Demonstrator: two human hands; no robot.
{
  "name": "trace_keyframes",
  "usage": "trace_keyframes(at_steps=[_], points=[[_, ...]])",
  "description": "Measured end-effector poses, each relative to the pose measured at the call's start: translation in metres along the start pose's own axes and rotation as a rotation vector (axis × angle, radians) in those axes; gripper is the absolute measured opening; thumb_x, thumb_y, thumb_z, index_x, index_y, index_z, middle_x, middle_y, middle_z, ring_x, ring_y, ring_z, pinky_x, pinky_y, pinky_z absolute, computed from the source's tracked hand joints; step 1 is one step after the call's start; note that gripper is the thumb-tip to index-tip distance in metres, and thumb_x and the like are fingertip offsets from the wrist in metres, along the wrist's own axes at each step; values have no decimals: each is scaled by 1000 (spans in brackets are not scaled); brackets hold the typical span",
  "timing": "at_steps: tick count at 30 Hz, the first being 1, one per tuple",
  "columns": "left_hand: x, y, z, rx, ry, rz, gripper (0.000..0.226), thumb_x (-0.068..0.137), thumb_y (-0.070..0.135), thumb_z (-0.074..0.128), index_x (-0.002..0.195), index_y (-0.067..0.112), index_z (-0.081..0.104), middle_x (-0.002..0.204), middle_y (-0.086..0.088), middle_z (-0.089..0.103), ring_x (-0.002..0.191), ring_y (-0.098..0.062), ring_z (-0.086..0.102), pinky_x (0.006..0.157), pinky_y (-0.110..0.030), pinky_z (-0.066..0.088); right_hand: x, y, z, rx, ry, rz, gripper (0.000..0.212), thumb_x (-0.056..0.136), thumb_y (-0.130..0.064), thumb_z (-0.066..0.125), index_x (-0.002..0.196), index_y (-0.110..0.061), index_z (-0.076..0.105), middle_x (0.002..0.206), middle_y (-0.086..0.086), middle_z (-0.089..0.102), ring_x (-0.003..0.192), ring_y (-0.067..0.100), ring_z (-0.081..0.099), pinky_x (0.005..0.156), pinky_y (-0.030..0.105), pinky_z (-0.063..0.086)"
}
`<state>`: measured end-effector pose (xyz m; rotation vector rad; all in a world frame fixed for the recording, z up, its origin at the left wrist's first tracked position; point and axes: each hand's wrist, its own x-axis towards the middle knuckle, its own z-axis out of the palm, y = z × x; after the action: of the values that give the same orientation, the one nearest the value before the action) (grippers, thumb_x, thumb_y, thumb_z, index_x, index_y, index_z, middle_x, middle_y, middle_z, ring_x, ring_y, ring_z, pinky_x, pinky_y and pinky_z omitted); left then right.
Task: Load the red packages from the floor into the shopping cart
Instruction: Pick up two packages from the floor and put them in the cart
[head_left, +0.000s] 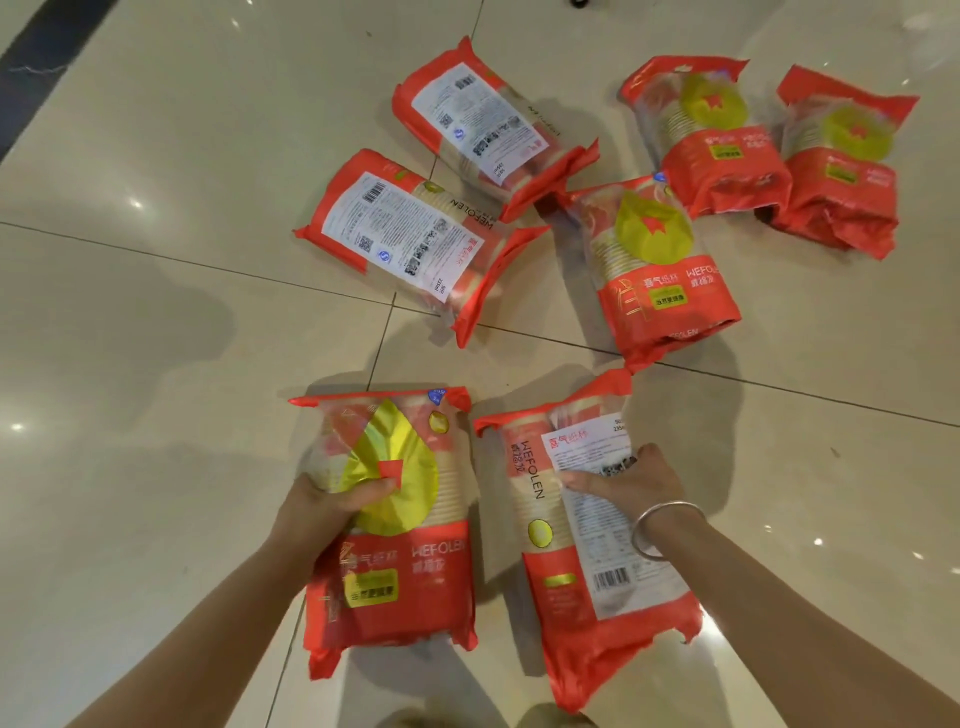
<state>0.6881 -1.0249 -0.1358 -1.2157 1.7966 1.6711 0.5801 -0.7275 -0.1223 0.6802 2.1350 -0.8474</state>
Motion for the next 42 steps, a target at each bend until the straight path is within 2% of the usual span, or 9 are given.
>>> trace_keyframes(at_steps=[7, 11, 15, 20, 24, 26, 36, 40, 42], points=[[-24, 47, 6, -80, 55, 74, 49, 65, 17, 88, 108, 13, 65, 92, -7, 75, 63, -10, 73, 48, -19, 52, -34, -30, -18, 258, 57, -77, 80, 50, -42, 95, 107, -10, 48, 97, 5, 67, 84, 21, 67, 65, 32, 53], [-80, 111, -6, -70, 19, 137, 44, 61, 18, 89, 100, 16, 70, 86, -3, 78, 73, -18, 75, 52, -21, 54, -95, -68, -63, 362, 58, -117, 75, 56, -40, 93, 108, -8, 50, 96, 4, 67, 80, 18, 66, 54, 25, 47], [-158, 191, -22, -85, 17, 189, 41, 65, 17, 87, 100, 21, 65, 77, 7, 76, 69, -9, 73, 48, -16, 52, -174, -108, -126, 414, 73, -173, 87, 40, -51, 93, 110, -9, 63, 94, 1, 75, 80, 16, 73, 63, 26, 57], [-276, 301, -47, -41, -51, 195, 86, 41, 39, 91, 118, 17, 60, 101, -2, 75, 81, -17, 74, 62, -28, 56, -297, -156, -224, 418, 54, -164, 99, 29, -62, 90, 110, -12, 63, 94, 2, 75, 80, 20, 75, 73, 40, 62], [-385, 390, -66, -37, -57, 207, 59, 60, 23, 90, 110, 20, 59, 98, -3, 72, 79, -19, 71, 54, -26, 55, -413, -188, -308, 381, -49, -232, 81, 43, -48, 93, 109, -8, 66, 93, 5, 77, 79, 18, 76, 71, 39, 63], [-437, 428, -74, -28, -58, 215, 43, 67, 19, 86, 97, 27, 56, 94, 0, 70, 75, -16, 68, 47, -22, 54, -466, -200, -347, 365, -60, -241, 94, 36, -53, 94, 112, -8, 64, 96, 6, 77, 83, 21, 76, 75, 43, 62], [-614, 549, -86, 17, -272, 405, 65, 40, 37, 85, 98, 29, 58, 96, -1, 72, 77, -17, 71, 62, -28, 53, -659, -215, -456, 505, 215, -355, 100, 28, -55, 95, 112, -9, 62, 97, 5, 76, 84, 22, 75, 75, 45, 61], [-657, 575, -81, 80, -369, 490, 80, 33, 42, 87, 107, 25, 59, 99, -4, 73, 78, -20, 73, 66, -31, 55, -724, -201, -472, 589, 356, -405, 65, 57, -35, 91, 110, -11, 62, 95, -1, 75, 82, 14, 72, 64, 26, 56], [-679, 584, -73, 111, -429, 553, 78, 40, 37, 87, 112, 22, 61, 97, -3, 75, 71, -16, 74, 58, -27, 55, -754, -186, -478, 629, 410, -407, 52, 67, -25, 87, 110, -9, 63, 96, -1, 75, 85, 12, 71, 73, 29, 58]])
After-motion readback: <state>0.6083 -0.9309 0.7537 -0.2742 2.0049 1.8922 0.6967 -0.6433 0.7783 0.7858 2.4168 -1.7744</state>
